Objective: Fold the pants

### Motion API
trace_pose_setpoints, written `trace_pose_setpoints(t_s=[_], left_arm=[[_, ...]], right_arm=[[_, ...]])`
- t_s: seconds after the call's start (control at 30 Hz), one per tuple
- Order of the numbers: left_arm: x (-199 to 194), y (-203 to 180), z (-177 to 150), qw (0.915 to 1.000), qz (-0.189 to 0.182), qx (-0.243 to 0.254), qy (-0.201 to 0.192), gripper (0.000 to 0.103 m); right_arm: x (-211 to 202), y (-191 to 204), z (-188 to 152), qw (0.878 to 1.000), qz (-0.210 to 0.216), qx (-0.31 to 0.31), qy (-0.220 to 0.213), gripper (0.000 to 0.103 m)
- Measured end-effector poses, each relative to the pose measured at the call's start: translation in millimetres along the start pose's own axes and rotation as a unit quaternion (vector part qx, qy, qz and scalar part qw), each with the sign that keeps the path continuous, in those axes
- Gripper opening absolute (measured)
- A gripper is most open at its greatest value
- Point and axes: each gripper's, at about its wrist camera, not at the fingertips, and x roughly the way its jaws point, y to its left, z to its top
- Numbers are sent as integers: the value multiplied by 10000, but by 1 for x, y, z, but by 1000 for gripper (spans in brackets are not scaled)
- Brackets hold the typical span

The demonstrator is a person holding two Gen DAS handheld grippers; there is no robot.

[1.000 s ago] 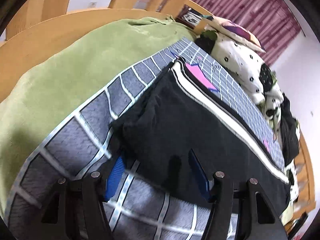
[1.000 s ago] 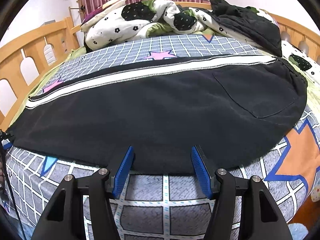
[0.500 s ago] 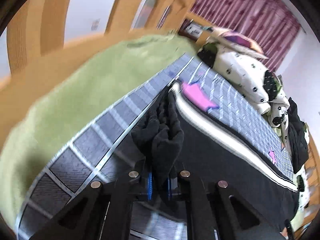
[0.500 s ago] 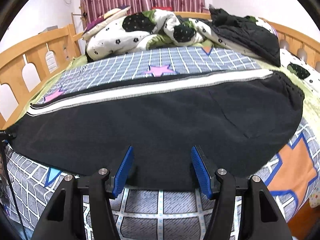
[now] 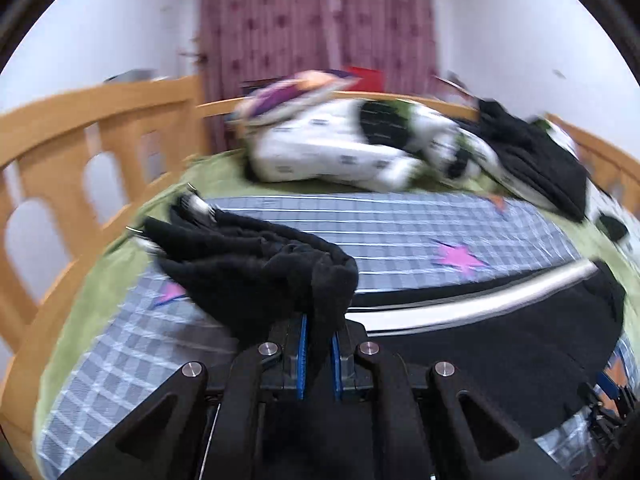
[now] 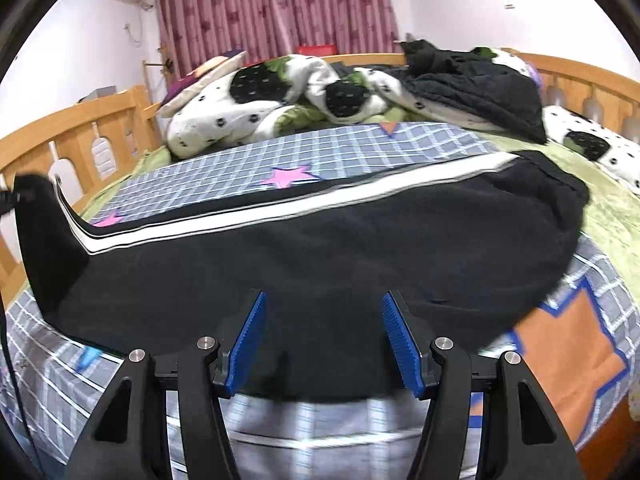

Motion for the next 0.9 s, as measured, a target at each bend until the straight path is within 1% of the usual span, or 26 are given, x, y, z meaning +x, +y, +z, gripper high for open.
trace_pose_setpoints(t_s=[0.03, 0.07, 0.13, 0.2, 0.27, 0.33, 0.37, 0.4, 0.43, 0.47, 0.5, 0.53, 0.57, 0.6, 0.63, 0.67, 0.7, 0.73, 0.77, 0.8, 0.83, 0.87, 0.9], left_arm=[[6, -27, -3, 9998, -145, 101, 58, 9], [12, -52, -8, 9993, -293, 200, 140, 9], [21, -94, -23, 9975, -558, 356, 254, 9], [33, -139, -45, 9929, -944, 587, 432, 9], [41, -174, -68, 9864, -1239, 845, 666, 9], [48, -198, -87, 9809, -1311, 1050, 977, 9], [52, -206, -98, 9792, -1249, 1149, 1115, 9], [52, -208, -103, 9798, -1157, 1209, 1098, 9], [48, -206, -105, 9793, -1177, 1254, 1064, 10], [44, -200, -105, 9775, -1340, 1215, 1084, 19], [39, -194, -103, 9745, -1540, 1146, 1165, 24], [34, -183, -101, 9705, -1754, 1039, 1284, 34], [31, -175, -97, 9694, -1829, 963, 1323, 41], [23, -161, -95, 9702, -1866, 880, 1270, 42], [13, -145, -94, 9731, -1834, 836, 1115, 42], [3, -127, -94, 9766, -1744, 823, 948, 43], [0, -115, -94, 9796, -1643, 813, 829, 48], [-7, -96, -95, 9837, -1454, 813, 673, 68], [-12, -78, -97, 9886, -1139, 839, 519, 79], [-15, -62, -101, 9921, -764, 908, 416, 78], [-15, -49, -104, 9929, -529, 994, 374, 77], [-15, -39, -108, 9929, -386, 1061, 383, 77], [-15, -22, -116, 9926, -243, 1089, 474, 77]], right_arm=[[-1, -9, -3, 9998, -222, 26, 6, 59], [-4, -14, -5, 9995, -324, 39, -18, 59], [-11, -34, -10, 9989, -388, 262, -89, 59], [-16, -50, -12, 9979, -430, 475, -108, 59], [-22, -63, -13, 9960, -570, 661, -208, 59], [-24, -76, -14, 9943, -512, 904, -236, 59], [-24, -80, -15, 9939, -476, 974, -217, 59], [-24, -82, -15, 9935, -466, 1017, -207, 59], [-23, -84, -15, 9933, -457, 1043, -196, 59], [-23, -84, -15, 9935, -447, 1035, -187, 59], [-22, -82, -15, 9941, -433, 981, -169, 59], [-23, -81, -17, 9945, -430, 940, -170, 59], [-22, -77, -17, 9951, -420, 875, -171, 59], [-21, -72, -17, 9959, -382, 801, -156, 59], [-19, -66, -16, 9968, -309, 726, -121, 59], [-18, -60, -16, 9972, -260, 692, -96, 59], [-16, -53, -14, 9978, -134, 652, -45, 59], [-14, -45, -10, 9981, 66, 617, -1, 59], [-13, -40, -8, 9980, 197, 601, 21, 59], [-9, -31, -2, 9971, 452, 602, 66, 59], [-6, -24, 2, 9961, 627, 616, 111, 59], [-1, -16, 7, 9942, 849, 633, 188, 59], [7, -8, 13, 9918, 1053, 661, 286, 59]])
